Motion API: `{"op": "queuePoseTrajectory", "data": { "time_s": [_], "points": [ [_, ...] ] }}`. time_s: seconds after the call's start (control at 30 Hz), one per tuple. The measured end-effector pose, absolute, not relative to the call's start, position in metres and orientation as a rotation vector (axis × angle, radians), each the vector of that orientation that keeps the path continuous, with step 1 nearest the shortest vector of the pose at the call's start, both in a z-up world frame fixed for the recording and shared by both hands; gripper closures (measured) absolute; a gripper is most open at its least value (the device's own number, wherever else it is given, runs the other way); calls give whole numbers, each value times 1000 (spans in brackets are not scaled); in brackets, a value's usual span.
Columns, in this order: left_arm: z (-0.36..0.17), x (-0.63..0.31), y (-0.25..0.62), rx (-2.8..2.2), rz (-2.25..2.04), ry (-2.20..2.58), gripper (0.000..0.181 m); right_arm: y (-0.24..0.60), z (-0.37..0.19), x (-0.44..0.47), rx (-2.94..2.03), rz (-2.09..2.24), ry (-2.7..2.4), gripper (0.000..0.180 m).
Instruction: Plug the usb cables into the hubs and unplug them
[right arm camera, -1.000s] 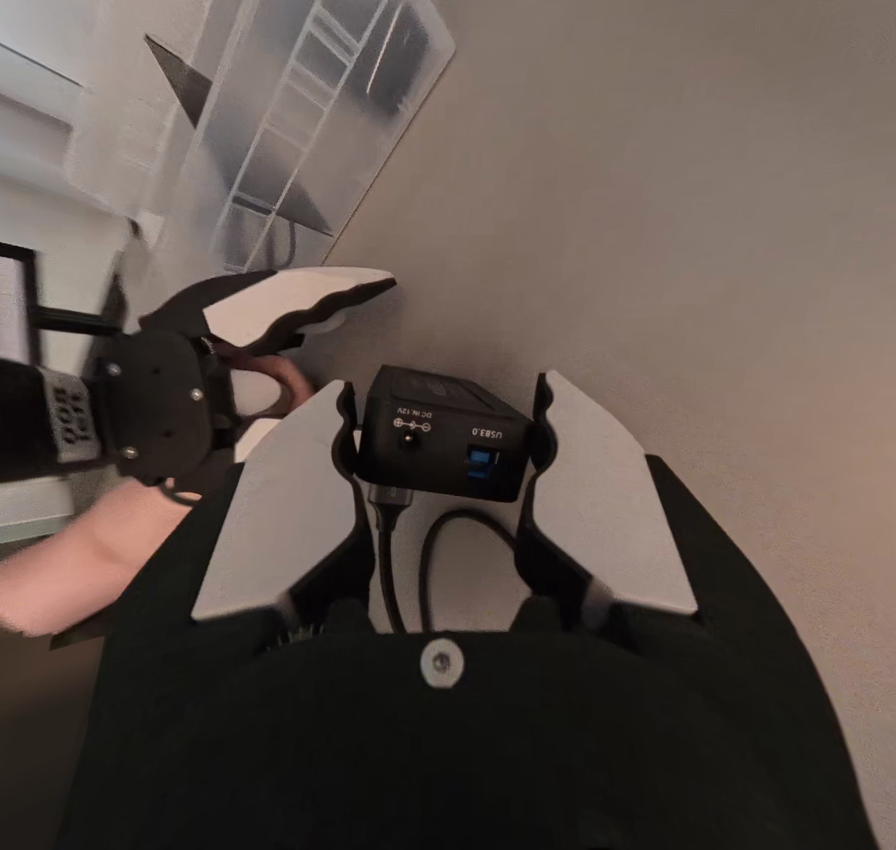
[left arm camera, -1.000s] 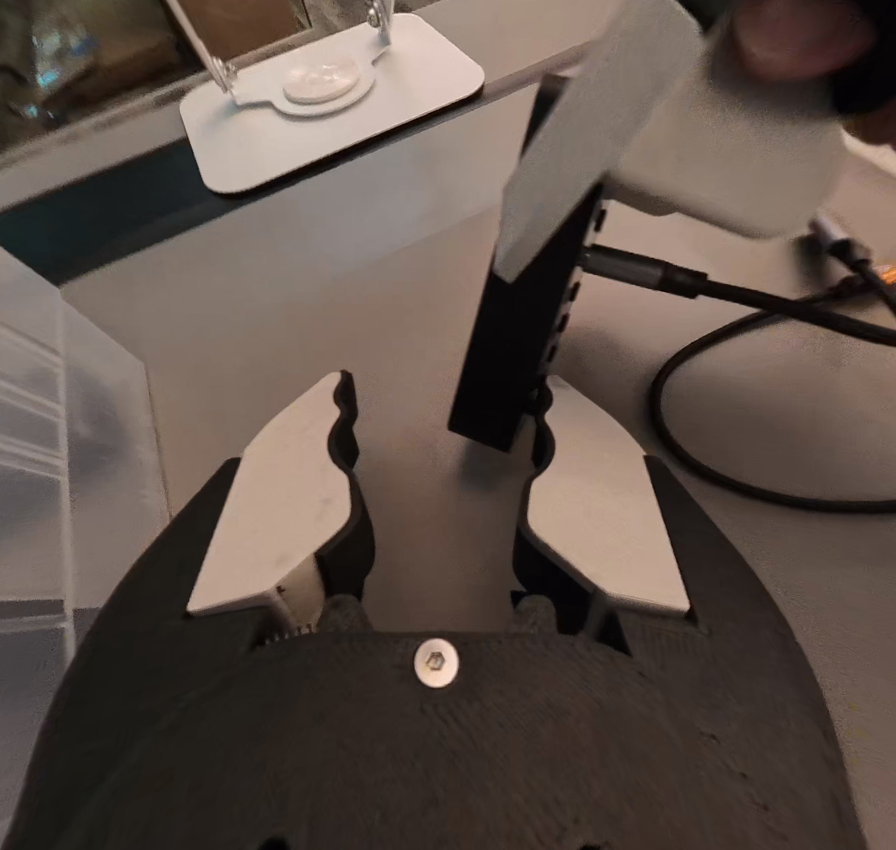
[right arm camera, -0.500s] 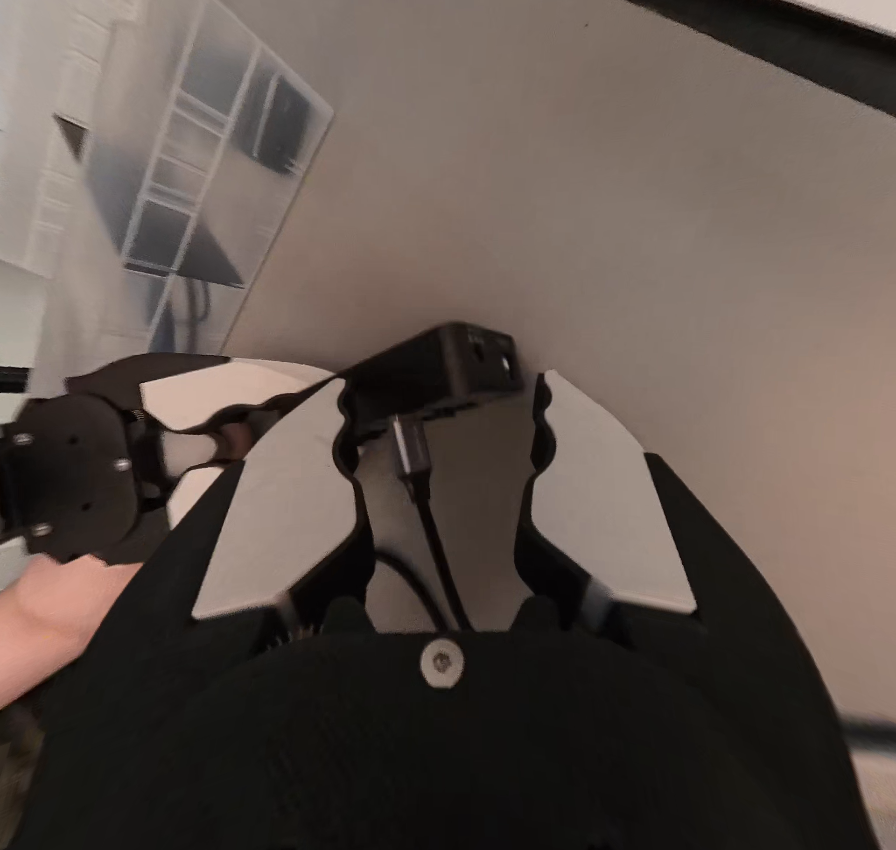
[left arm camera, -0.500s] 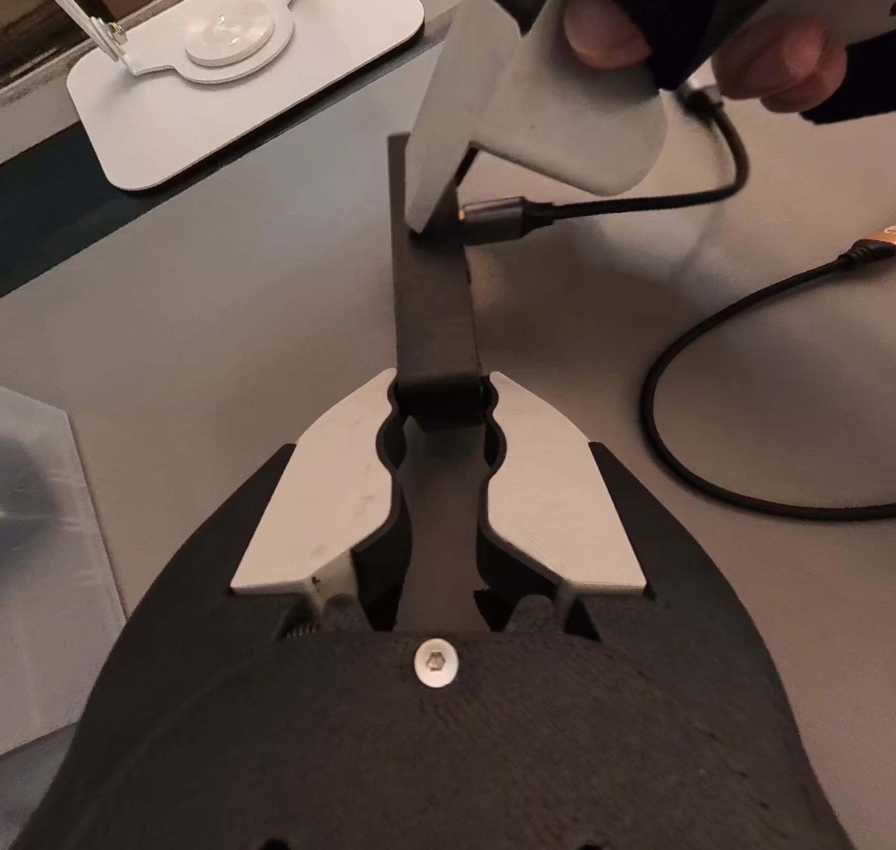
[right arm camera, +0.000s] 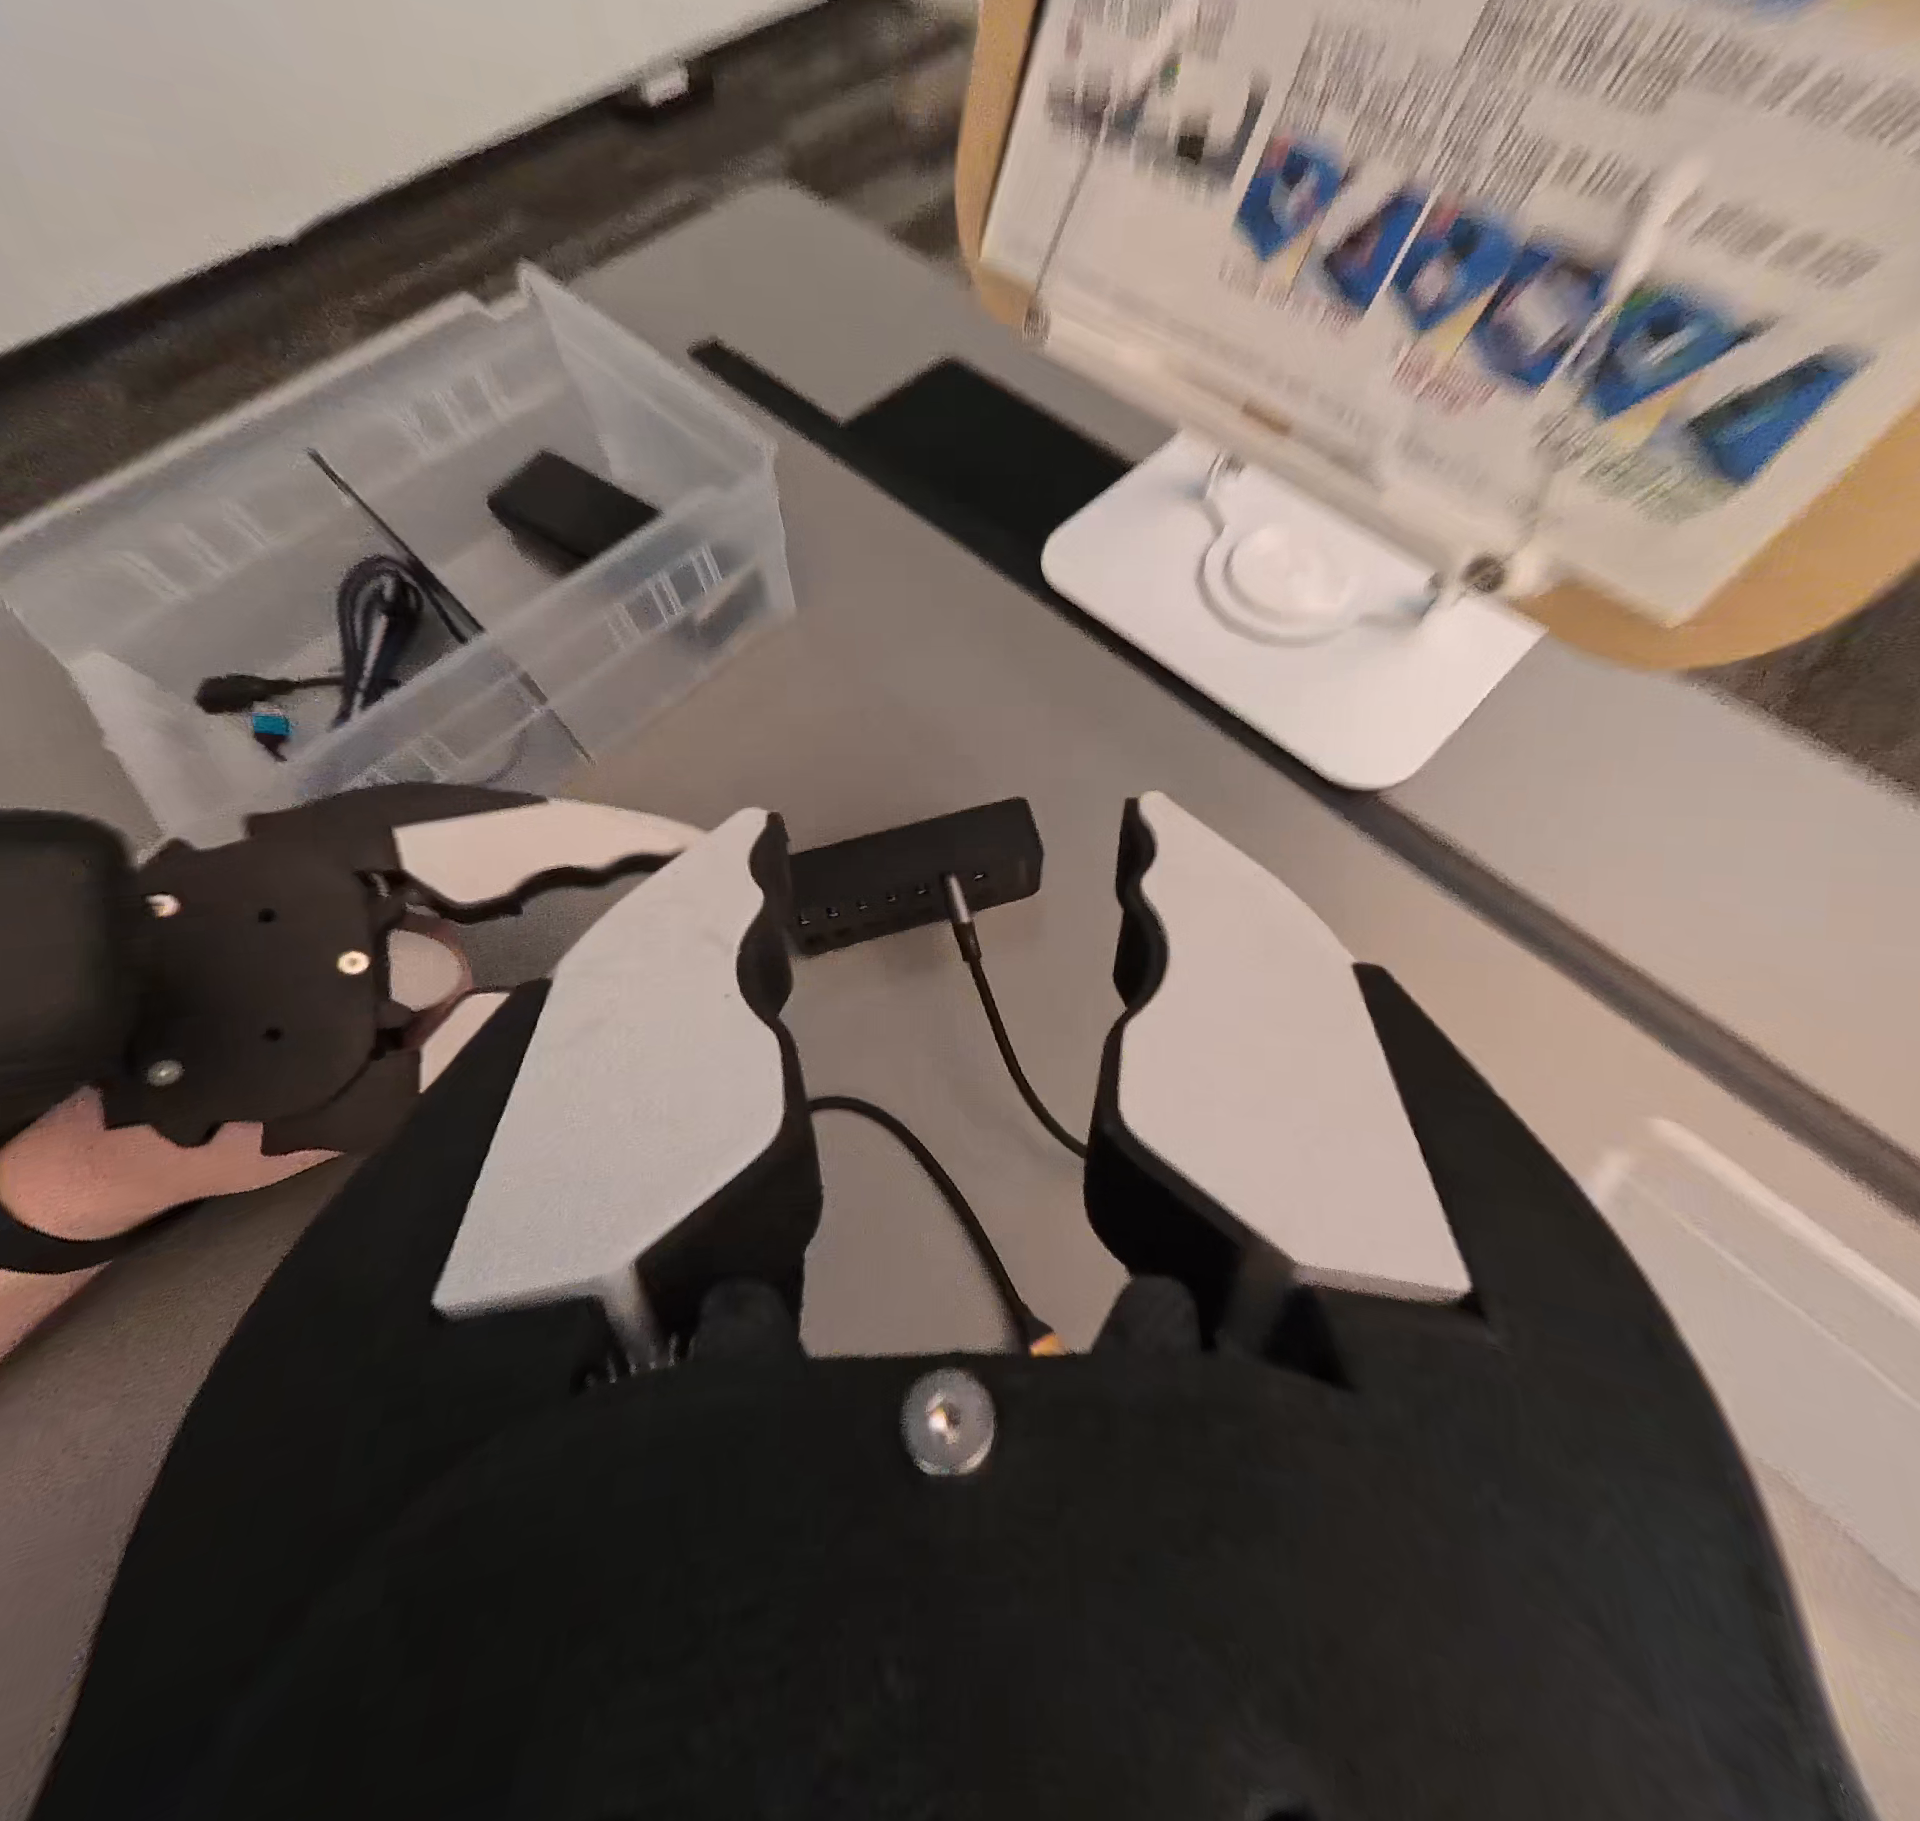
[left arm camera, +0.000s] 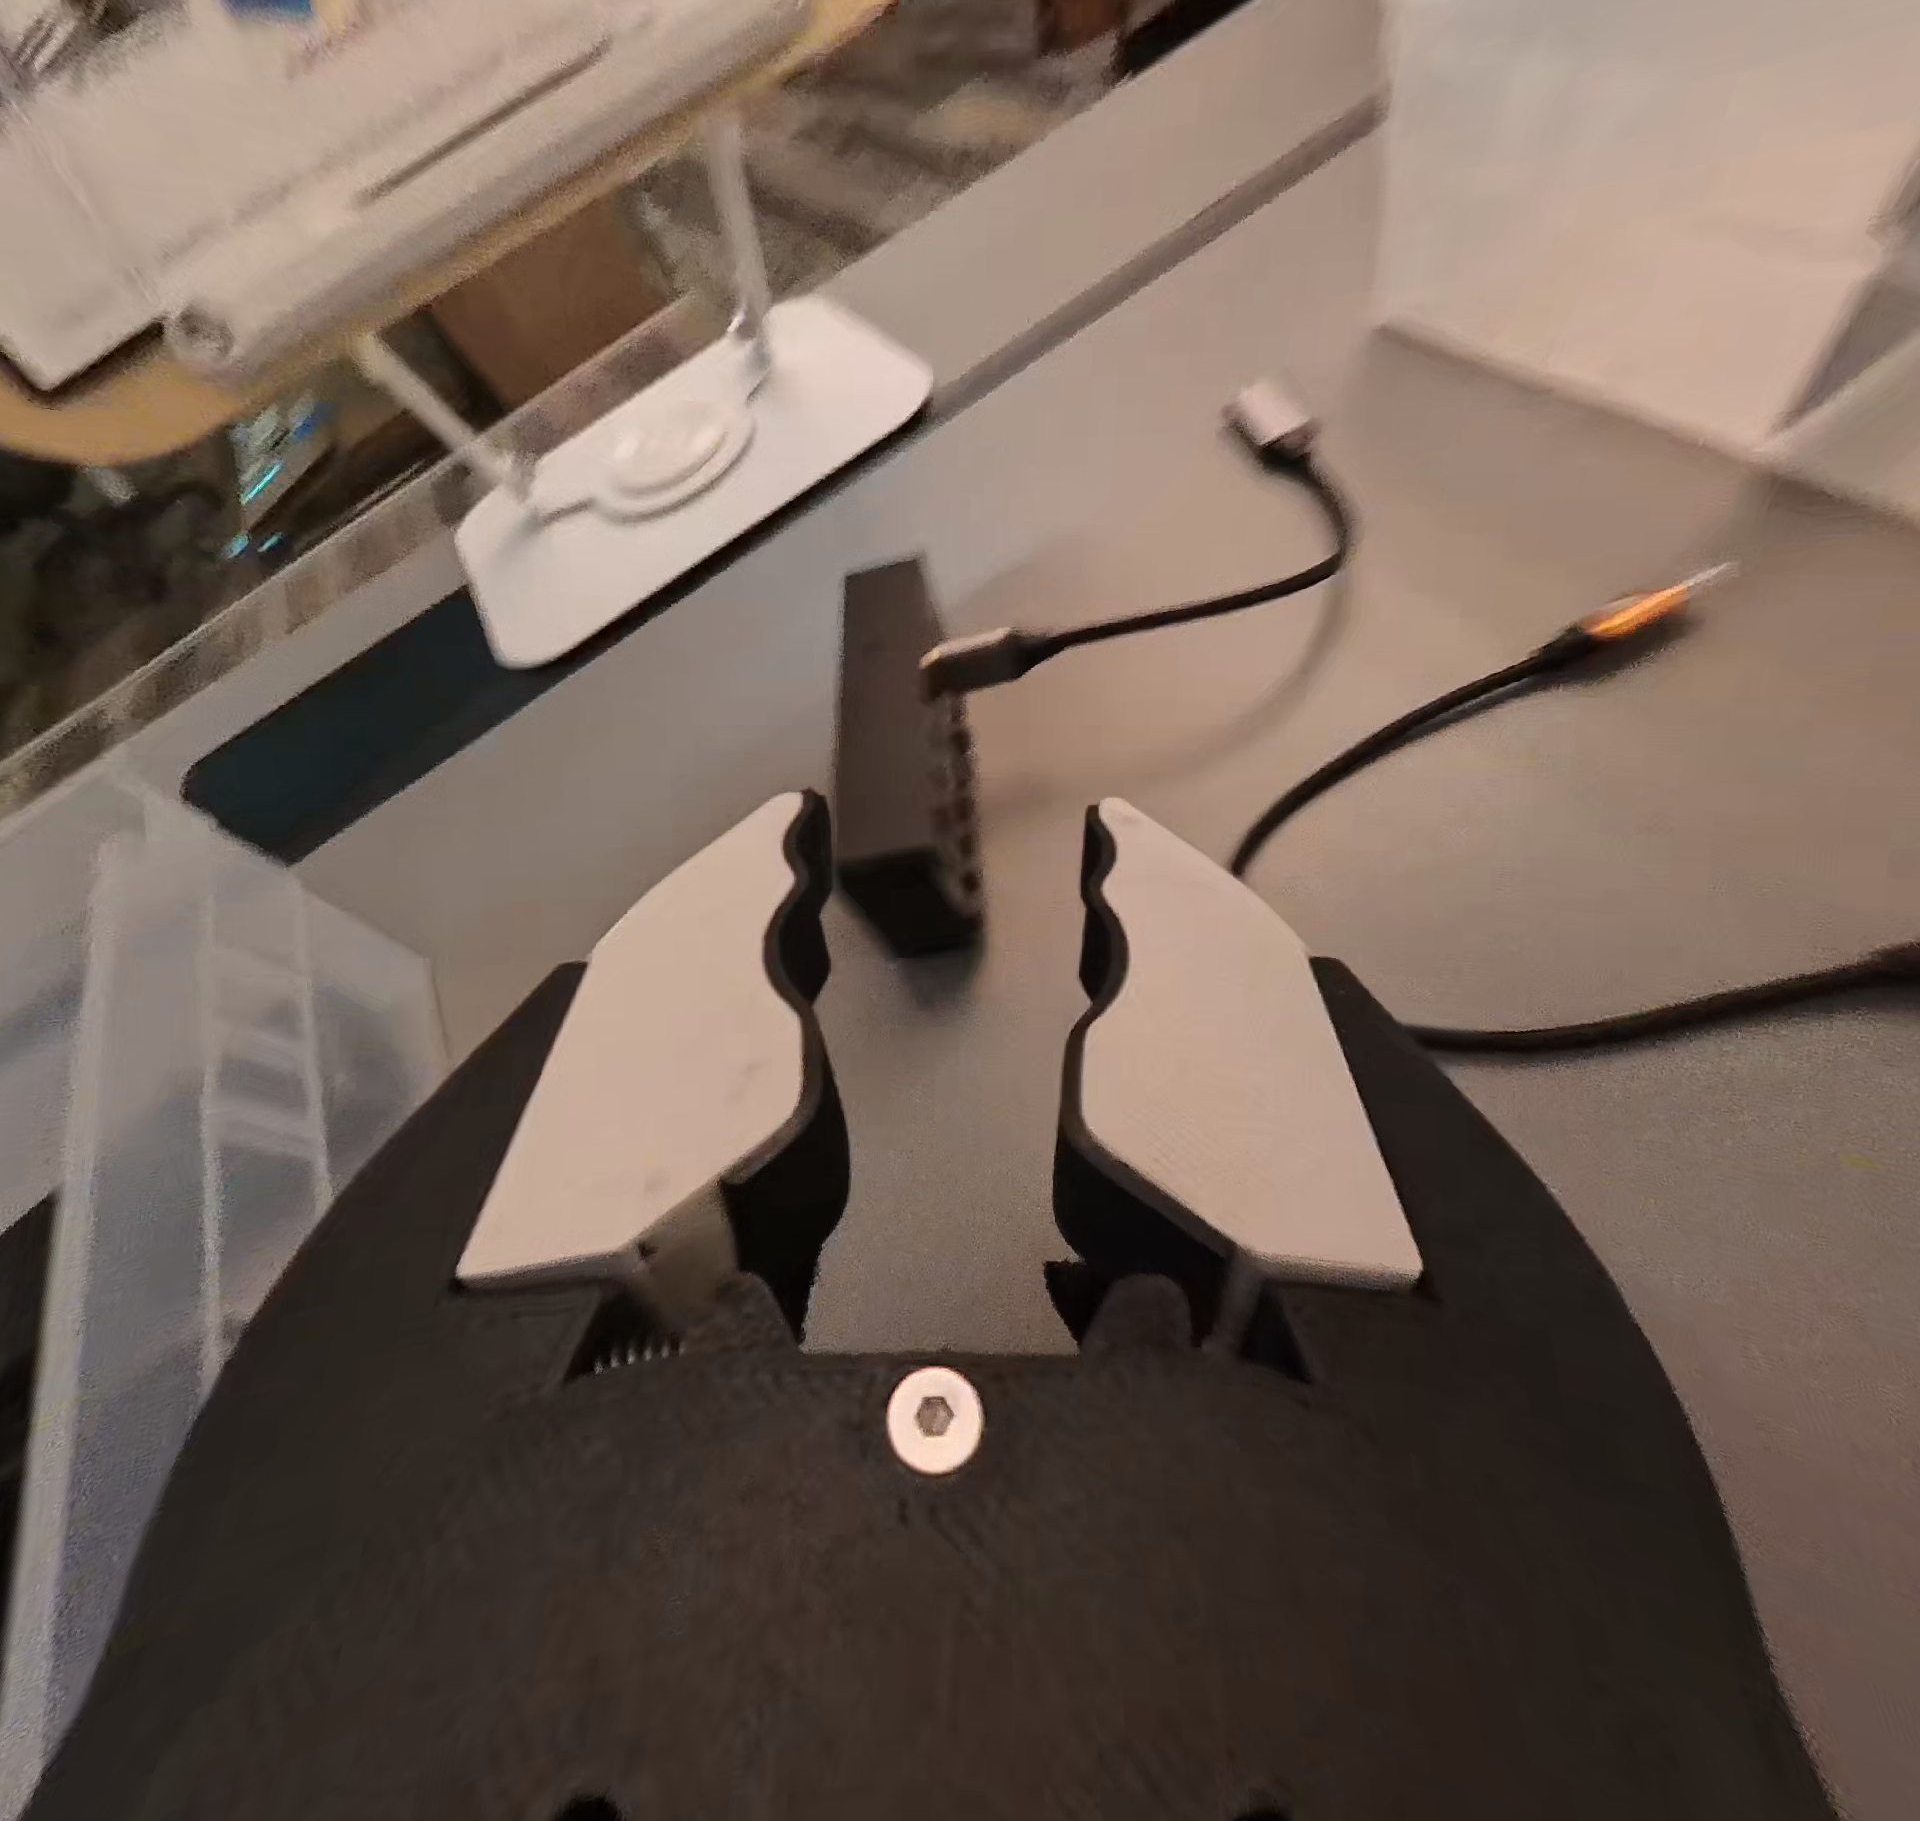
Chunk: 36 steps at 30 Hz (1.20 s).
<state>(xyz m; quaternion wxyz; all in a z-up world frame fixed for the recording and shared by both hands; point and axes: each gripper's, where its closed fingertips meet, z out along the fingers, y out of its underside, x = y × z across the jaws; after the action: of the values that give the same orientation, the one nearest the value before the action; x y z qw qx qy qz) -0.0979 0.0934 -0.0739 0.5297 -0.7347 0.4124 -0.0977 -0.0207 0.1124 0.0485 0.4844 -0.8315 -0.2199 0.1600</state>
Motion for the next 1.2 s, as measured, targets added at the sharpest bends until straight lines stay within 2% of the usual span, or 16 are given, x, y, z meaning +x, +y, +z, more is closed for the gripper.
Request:
{"op": "queuePoseTrajectory", "data": {
  "time_s": [0.13,0.27,0.43,0.53,0.63,0.7,0.87,1.03,1.2],
  "points": [
    [-82,-41,54,-1707,-478,1203,138,56,103,18,-1863,316,-510,121],
    [-108,5,46,-1642,-396,1471,141,12,126,37,-1751,358,-515,125],
    [-146,49,40,-1664,-311,1756,138,-2,142,48,-1699,302,-535,125],
    [-150,62,40,-1664,-314,1781,148,-4,139,52,-1718,289,-552,125],
    [-153,60,43,-1648,-217,1827,172,-4,140,59,-1716,282,-537,125],
    [-152,55,46,-1644,-170,1833,173,-5,144,61,-1695,302,-529,126],
    [-105,41,25,-1551,-480,1657,175,-8,151,62,-1652,291,-525,128],
    [-34,-29,12,-1485,-684,1350,175,-10,142,53,-1644,285,-596,128],
    [-9,-88,8,-1555,-762,1162,175,-2,147,51,-1602,268,-585,128]
  ]
}}
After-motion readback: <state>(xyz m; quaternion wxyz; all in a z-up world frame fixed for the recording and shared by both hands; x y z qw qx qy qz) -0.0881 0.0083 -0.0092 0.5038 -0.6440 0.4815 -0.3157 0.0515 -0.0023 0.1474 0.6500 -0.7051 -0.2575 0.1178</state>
